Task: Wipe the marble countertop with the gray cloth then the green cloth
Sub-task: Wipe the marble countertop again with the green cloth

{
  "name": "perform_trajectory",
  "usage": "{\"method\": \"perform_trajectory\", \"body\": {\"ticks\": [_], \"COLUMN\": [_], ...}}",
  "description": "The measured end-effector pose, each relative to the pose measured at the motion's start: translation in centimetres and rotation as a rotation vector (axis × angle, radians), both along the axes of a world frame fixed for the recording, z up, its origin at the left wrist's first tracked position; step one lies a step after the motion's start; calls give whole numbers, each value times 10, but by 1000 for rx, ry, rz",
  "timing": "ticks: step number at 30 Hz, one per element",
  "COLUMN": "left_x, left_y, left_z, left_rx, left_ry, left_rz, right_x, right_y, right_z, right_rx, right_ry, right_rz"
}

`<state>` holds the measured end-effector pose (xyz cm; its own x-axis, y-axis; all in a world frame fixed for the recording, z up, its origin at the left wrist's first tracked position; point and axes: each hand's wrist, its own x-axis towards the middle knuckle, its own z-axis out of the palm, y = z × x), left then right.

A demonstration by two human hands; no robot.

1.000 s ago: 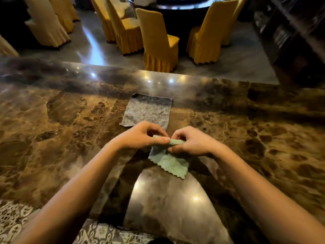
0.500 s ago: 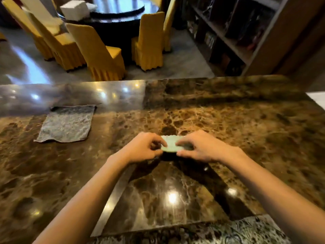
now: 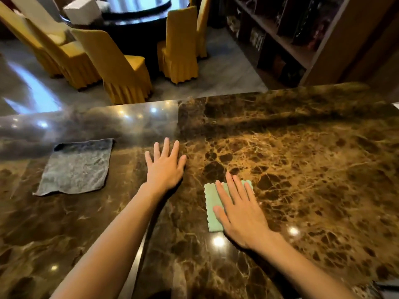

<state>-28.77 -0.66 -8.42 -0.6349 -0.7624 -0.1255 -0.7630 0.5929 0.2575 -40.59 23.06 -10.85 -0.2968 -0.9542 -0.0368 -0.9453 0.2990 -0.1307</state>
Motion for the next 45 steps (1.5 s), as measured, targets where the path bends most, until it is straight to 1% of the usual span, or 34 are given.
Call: {"method": "perform_trajectory", "body": {"ticks": [6,9,14,18,20,23,26,29,32,36,38,40,42,45], "left_x": [-37,-48,-49,-52,-52,-54,-54,-52,-53,-50,-45,-39,-28,-6], "left_y": [-47,-56,-53,-51,-52,-56,-55,-53,-53,-54,-48,-33,-3,53], "left_z": [-18,-24,-30,-31,-32,-31,-30,-29,-29,-28,-25,-21,-18,-18], "left_rx": [-19,-5,-62,-140,-123,-82,-64,-66,-65,-72,-56,-62,-83,-60], "left_ry": [-51,-55,-47,-36,-51,-98,-96,-81,-95,-30,-11,10,9,3], "left_rz": [34,66,94,120,111,117,133,135,120,105,108,136,146,114], "right_x": [26,10,-45,-100,-125,-152,-170,-177,-170,-141,-120,-98,-71,-26], "right_y": [30,9,-97,-214,-272,-348,-395,-410,-389,-324,-276,-221,-158,-58], "right_z": [-10,-8,-7,-6,-3,0,3,7,6,5,4,-2,-7,-8], "right_rx": [-11,2,10,1,60,71,91,132,113,97,109,44,-20,-4], "right_ry": [25,31,3,25,-21,-74,-90,-108,-96,-78,-72,-42,-17,-23], "right_rz": [65,88,34,29,-6,-25,-66,-95,-79,-27,20,68,68,58]}}
